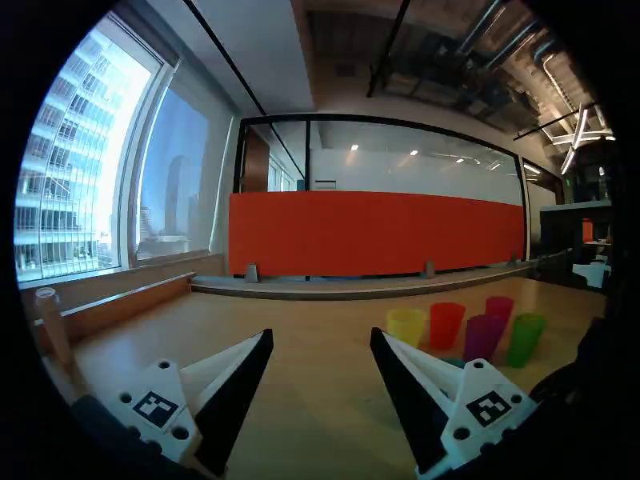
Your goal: Pour water
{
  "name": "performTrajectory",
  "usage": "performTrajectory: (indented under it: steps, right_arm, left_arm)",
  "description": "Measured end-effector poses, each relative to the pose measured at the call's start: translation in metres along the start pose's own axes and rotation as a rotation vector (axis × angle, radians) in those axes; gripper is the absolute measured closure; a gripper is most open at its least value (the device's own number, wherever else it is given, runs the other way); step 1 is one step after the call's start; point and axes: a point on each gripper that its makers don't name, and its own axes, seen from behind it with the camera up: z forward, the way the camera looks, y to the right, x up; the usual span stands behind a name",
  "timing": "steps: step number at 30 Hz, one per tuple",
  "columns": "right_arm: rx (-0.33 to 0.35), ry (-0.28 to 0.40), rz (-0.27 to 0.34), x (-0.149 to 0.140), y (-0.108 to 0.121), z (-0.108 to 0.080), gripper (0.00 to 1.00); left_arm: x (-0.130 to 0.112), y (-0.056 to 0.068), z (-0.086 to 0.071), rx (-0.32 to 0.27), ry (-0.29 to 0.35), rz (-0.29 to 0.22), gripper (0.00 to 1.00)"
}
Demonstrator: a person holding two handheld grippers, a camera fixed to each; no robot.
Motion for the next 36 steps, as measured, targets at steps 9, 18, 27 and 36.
performTrajectory:
  steps: [9,18,27,36]
  right_arm:
    - [0.045,-0.03,-0.018,0.035,-0.011,-0.001,0.01]
    - [0.097,-0.048,0.026,0.083,-0.019,0.003,0.01]
    - [0.099,-0.071,0.004,0.12,-0.015,0.011,0.01]
    - [0.13,-0.045,-0.018,0.161,-0.021,0.016,0.01]
  left_arm:
    - [0.041,0.008,0.01,-0.03,-0.02,0.005,0.1]
    - [0.105,0.013,0.021,-0.082,-0.007,-0.011,0.1]
    - [0.163,0.018,0.026,-0.124,0.003,0.011,0.1]
    - [0.199,0.028,0.028,-0.187,-0.014,-0.005,0.1]
